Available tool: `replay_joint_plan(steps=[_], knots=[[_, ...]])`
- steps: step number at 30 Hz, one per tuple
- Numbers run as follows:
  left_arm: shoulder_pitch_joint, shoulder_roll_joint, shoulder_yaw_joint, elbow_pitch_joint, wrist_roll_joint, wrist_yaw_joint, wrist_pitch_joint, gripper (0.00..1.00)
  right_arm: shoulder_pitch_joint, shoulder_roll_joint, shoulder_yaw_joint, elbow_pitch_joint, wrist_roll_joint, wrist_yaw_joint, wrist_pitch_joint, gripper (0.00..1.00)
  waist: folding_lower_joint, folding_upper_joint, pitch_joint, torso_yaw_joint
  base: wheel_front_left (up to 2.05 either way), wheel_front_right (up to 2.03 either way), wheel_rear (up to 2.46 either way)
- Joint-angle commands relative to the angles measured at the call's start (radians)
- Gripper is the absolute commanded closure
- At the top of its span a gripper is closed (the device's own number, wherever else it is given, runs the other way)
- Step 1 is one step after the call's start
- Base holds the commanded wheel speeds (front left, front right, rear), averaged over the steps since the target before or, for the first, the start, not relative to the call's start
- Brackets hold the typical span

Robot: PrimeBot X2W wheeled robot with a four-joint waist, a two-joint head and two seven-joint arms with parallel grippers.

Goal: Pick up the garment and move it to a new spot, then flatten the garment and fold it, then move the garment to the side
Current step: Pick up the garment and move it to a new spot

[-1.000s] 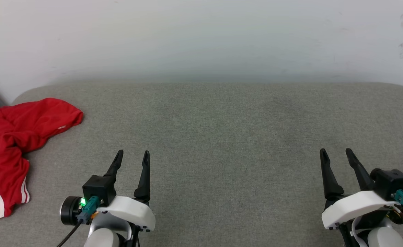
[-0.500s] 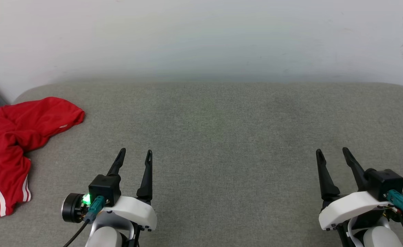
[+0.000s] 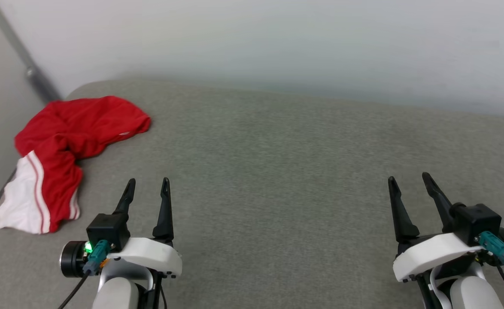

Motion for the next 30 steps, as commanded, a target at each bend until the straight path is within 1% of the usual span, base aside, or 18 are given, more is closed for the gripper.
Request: replay_joint_plan(steps=[1, 12, 18, 24, 30], knots=[[-0.007, 0.0, 0.004, -0.004, 0.002, 0.0, -0.003, 0.0, -0.011, 0.003, 0.004, -0.01, 0.003, 0.0, 0.002, 0.0, 0.0, 0.0, 0.013, 0.049, 0.0, 0.0, 0.0], [0.001, -0.001, 0.057, -0.017, 0.013, 0.0, -0.003, 0.0, -0.011, 0.003, 0.067, -0.077, 0.0, 0.0, 0.024, 0.0, 0.0, 0.0, 0.038, 0.252, 0.0, 0.0, 0.0], [0.015, -0.002, 0.085, -0.014, 0.019, -0.007, -0.003, 0.0, -0.007, 0.003, 0.083, -0.096, -0.002, 0.0, 0.039, 0.0, 0.0, 0.0, 0.037, 0.334, 0.0, 0.0, 0.0], [0.023, -0.002, 0.097, -0.014, 0.026, -0.014, -0.003, 0.0, 0.0, 0.002, 0.085, -0.107, -0.008, 0.0, 0.051, 0.0, 0.0, 0.0, 0.037, 0.382, 0.0, 0.0, 0.0], [0.0, -0.002, 0.112, -0.013, 0.034, -0.02, -0.003, 0.0, -0.013, 0.002, 0.094, -0.112, -0.016, 0.0, 0.057, 0.0, 0.0, 0.0, 0.044, 0.387, 0.0, 0.0, 0.0]])
